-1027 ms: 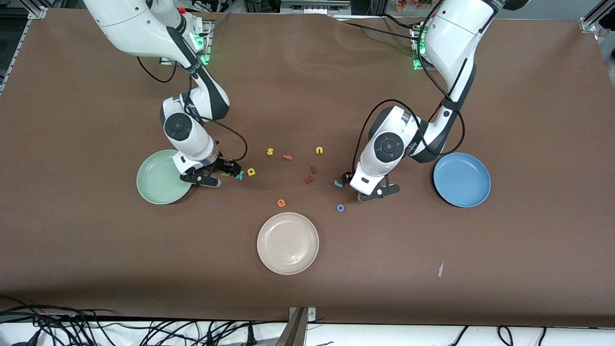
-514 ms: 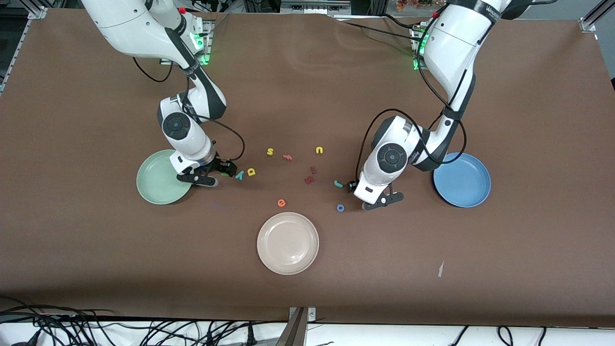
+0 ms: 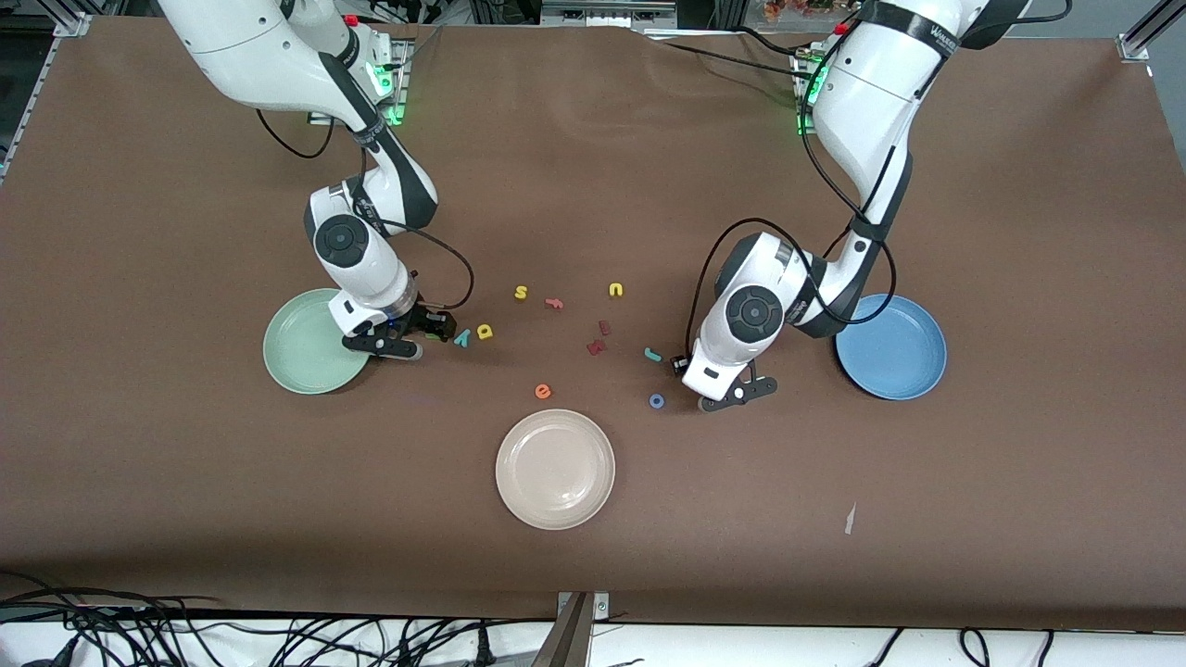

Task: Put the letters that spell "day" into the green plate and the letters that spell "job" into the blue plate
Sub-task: 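Grasp the green letter with the right gripper while the left gripper reaches the pink letter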

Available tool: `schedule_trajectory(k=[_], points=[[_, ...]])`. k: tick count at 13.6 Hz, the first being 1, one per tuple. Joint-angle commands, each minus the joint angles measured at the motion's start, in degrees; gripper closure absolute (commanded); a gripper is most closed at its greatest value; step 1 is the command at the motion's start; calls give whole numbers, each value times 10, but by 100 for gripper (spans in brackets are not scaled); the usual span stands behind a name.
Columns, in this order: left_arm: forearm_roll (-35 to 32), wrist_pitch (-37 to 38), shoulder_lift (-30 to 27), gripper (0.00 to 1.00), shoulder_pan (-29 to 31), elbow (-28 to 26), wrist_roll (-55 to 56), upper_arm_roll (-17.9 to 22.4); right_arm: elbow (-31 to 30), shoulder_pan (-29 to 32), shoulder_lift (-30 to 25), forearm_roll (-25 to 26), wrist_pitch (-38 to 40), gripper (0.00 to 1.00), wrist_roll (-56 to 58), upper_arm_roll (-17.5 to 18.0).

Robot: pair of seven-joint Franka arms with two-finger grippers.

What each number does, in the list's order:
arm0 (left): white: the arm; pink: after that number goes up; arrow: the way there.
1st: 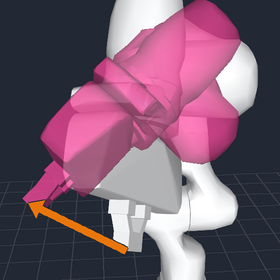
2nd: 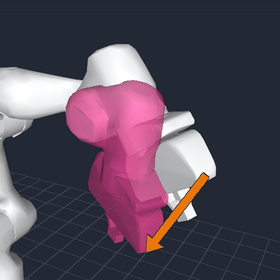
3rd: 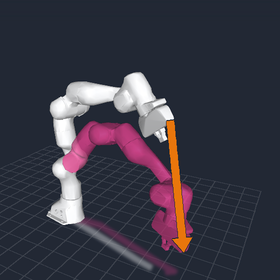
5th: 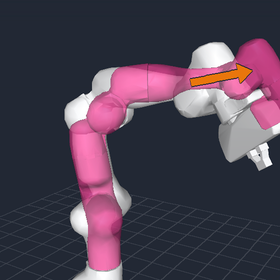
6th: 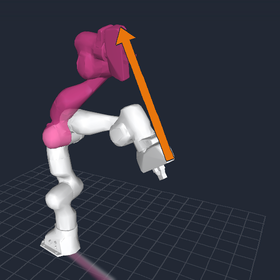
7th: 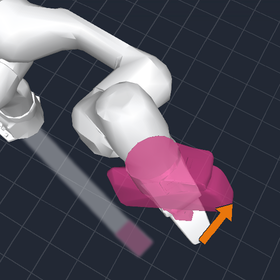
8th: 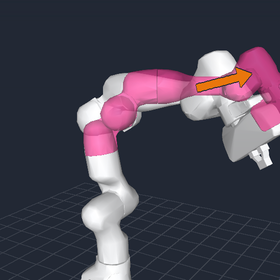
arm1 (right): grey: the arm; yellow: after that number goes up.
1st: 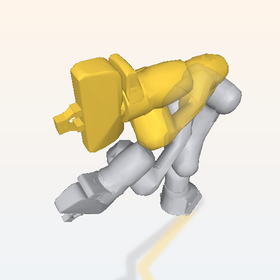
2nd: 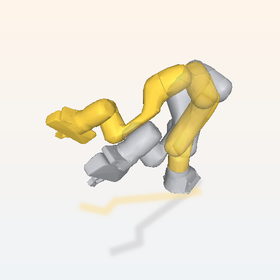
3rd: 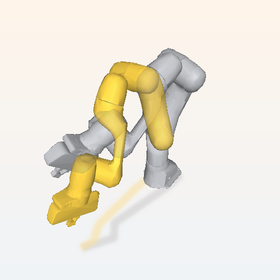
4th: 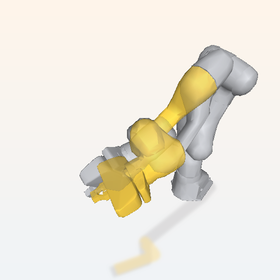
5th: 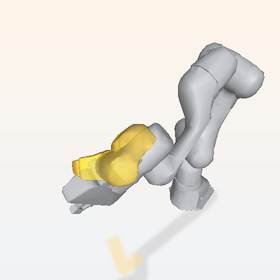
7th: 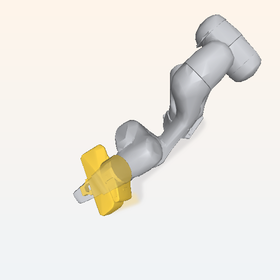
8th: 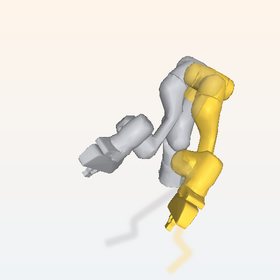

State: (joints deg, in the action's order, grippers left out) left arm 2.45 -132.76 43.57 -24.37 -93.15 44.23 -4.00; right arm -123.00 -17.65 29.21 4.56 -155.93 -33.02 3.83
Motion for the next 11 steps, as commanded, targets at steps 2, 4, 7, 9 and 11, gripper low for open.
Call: schedule_trajectory(k=[2,4,7,9,11], points=[[-9,8,12,56,-2,17,7,2,-10,-5,1,7,-18,41,-3,-2],[-9,8,15,63,-2,18,6,2,-10,-5,1,7,-18,47,-3,-2],[-9,8,18,68,-1,24,6,2,-10,-5,1,7,-18,54,-3,-2],[-10,8,17,70,-1,24,5,3,-10,-5,1,7,-18,58,-3,-2],[-10,8,17,71,-1,24,5,7,-10,-5,2,7,-18,63,-3,-2]])
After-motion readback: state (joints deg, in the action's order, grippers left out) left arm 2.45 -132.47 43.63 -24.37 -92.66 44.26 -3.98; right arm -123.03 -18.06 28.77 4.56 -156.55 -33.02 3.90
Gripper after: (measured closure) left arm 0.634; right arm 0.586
